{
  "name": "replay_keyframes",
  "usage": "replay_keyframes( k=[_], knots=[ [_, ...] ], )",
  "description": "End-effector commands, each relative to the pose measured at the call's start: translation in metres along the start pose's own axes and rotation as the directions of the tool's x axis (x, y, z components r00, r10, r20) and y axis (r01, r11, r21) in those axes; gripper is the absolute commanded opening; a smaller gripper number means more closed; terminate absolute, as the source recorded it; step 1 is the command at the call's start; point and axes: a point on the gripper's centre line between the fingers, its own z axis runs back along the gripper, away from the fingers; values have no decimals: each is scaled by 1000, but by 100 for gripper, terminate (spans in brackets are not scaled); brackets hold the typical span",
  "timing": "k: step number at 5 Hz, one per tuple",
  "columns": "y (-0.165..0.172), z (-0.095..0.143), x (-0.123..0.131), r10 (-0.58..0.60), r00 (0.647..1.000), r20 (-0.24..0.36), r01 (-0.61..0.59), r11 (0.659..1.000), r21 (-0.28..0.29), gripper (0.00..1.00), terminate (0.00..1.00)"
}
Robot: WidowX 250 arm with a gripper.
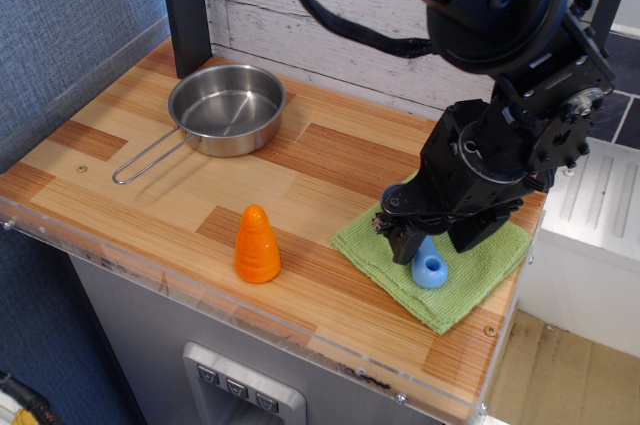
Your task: Place the spoon on top of green cloth.
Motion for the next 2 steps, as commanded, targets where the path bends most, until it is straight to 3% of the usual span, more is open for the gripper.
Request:
replay_keyframes(
  k=[1, 2],
  knots=[
    [-6, 23, 15, 28, 1000, -3, -28, 997, -78, 100, 0],
    [-14, 52, 27, 48, 999, -1, -47, 979, -200, 100, 0]
  ],
)
